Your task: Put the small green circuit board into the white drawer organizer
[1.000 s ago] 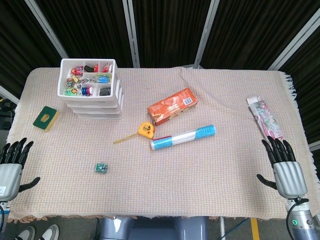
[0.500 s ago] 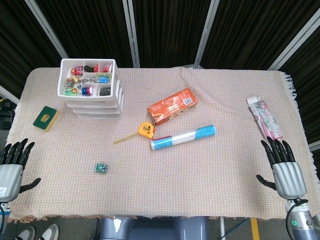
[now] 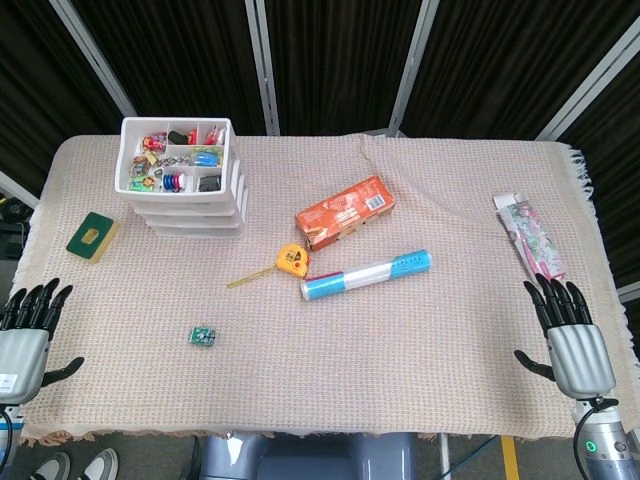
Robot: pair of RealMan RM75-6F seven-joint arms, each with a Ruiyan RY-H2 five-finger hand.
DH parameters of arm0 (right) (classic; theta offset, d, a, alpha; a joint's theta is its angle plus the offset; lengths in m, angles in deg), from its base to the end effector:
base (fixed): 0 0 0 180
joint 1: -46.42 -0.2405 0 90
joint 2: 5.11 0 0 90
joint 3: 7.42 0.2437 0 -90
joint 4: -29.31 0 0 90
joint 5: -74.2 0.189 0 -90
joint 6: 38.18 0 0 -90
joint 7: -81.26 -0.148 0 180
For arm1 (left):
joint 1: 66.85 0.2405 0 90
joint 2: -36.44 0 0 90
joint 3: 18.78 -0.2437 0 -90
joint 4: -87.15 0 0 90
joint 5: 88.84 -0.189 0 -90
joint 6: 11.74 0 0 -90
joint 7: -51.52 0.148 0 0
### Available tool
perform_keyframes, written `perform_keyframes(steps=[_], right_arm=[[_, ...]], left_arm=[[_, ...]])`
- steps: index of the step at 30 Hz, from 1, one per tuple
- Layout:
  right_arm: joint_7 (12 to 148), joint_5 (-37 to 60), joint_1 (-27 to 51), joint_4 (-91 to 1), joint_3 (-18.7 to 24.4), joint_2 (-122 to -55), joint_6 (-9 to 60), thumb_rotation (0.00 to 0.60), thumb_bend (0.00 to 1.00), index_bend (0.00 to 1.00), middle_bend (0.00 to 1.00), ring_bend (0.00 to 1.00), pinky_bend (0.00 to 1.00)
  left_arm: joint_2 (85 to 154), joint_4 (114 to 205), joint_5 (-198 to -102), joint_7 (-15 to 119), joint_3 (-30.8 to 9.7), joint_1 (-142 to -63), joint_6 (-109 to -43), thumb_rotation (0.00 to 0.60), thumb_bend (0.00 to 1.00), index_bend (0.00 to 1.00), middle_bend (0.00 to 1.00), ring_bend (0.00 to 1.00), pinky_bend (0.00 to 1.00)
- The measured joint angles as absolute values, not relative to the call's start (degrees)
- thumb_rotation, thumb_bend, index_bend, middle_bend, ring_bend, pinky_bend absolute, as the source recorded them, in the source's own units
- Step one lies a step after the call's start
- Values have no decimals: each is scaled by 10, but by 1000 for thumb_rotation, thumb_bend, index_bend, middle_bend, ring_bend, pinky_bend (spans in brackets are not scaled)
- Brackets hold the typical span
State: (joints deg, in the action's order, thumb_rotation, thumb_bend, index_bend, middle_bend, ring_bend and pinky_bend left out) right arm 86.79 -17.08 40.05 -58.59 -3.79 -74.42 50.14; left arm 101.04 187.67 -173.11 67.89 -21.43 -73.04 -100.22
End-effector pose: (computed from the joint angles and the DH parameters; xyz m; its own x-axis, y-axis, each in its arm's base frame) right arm -0.2768 -0.1917 0.1562 0.4678 0.0882 0.8794 -0.8723 -0.1141 0.4755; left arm -0.2702 0.1683 0.1564 0.5211 0.0434 0.8524 0.8534 -0.0085 -0.5212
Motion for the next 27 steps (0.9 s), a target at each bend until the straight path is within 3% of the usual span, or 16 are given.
perform_keyframes(steps=[1, 4, 6, 9, 12, 15, 27], right_arm=[[868, -171, 400, -586, -38, -744, 501, 600, 5, 0, 0, 0, 0], [868, -170, 400, -587, -38, -744, 500, 600, 7, 0, 0, 0, 0], [867, -171, 400, -588, -38, -744, 501, 600, 8, 0, 0, 0, 0], [867, -173, 401, -587, -38, -744, 503, 600, 9, 0, 0, 0, 0], [866, -174, 401, -586, -39, -745, 504, 600, 9, 0, 0, 0, 0], [867, -175, 401, -584, -38, -745, 504, 600, 10, 0, 0, 0, 0], [863, -174, 400, -582, -38, -745, 503, 600, 11, 1, 0, 0, 0]], left_arm=[[1011, 1878, -1731, 678, -213, -731, -1000, 600, 230, 17, 0, 0, 0], [1011, 1885, -1727, 675, -209, -734, -992, 600, 534, 2, 33, 50, 95], [1011, 1898, -1723, 665, -204, -738, -986, 600, 718, 0, 210, 243, 278], [1012, 1921, -1713, 645, -188, -747, -976, 600, 871, 0, 575, 566, 487], [1013, 1939, -1696, 630, -167, -763, -956, 600, 917, 0, 743, 713, 562], [1016, 1955, -1666, 619, -149, -780, -926, 600, 920, 0, 801, 785, 602], [1035, 2011, -1420, 545, -50, -887, -742, 600, 938, 0, 813, 803, 621]])
